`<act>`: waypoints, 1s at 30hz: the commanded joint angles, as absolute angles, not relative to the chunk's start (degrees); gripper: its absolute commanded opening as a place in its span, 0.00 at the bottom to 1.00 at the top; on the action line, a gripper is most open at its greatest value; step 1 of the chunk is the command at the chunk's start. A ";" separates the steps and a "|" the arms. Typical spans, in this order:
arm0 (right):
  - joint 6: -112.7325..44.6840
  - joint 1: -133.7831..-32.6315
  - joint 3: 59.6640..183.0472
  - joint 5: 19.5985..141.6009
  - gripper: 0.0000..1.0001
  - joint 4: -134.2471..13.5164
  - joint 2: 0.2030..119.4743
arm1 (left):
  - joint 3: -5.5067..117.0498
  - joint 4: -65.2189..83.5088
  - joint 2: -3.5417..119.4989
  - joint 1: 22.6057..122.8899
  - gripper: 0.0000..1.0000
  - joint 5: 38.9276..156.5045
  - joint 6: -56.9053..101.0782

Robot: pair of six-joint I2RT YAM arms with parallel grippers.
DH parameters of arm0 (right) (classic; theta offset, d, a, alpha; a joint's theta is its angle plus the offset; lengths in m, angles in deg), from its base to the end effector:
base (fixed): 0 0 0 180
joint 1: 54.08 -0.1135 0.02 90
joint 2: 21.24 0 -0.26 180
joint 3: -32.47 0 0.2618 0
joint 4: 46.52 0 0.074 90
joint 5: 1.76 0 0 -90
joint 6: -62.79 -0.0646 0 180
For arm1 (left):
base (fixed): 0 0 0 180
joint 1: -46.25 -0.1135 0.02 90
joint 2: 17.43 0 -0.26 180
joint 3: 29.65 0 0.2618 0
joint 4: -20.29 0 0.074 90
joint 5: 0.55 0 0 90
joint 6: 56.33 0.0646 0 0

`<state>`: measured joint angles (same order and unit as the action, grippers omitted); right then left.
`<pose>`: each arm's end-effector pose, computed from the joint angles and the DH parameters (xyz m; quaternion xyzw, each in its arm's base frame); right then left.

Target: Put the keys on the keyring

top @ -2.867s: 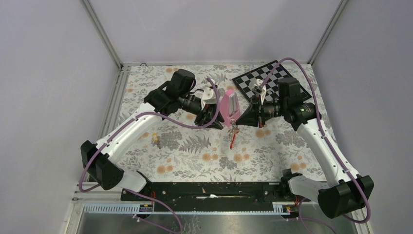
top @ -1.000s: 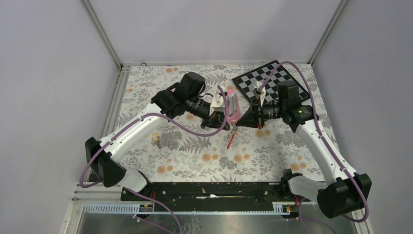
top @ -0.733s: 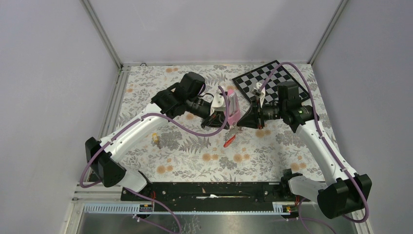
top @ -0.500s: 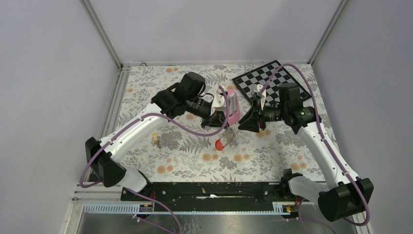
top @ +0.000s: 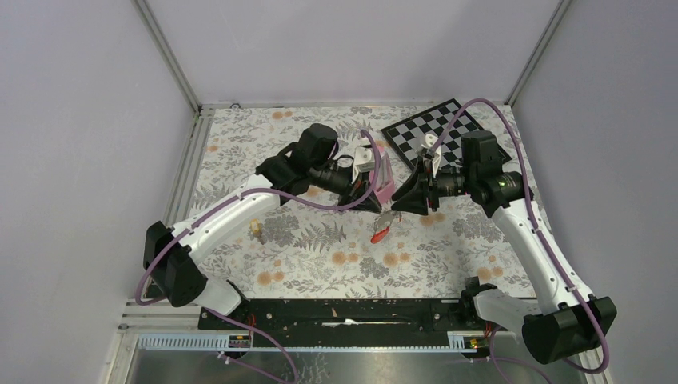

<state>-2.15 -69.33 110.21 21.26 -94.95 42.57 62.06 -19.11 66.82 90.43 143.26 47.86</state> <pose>0.2170 0.1208 0.3536 -0.4955 0.6043 0.4533 0.4286 0.2137 -0.2804 0.3469 0.5719 0.5737 -0.4942 0.3156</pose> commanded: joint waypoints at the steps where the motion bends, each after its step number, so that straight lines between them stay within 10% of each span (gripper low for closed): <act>1: -3.94 -69.04 109.11 19.33 0.41 -92.09 42.60 | 60.49 -9.13 66.64 90.19 0.00 144.83 39.45; 30: -6.82 -69.02 102.53 20.90 0.23 -86.20 42.87 | 55.17 -0.41 67.85 90.19 0.00 145.50 32.09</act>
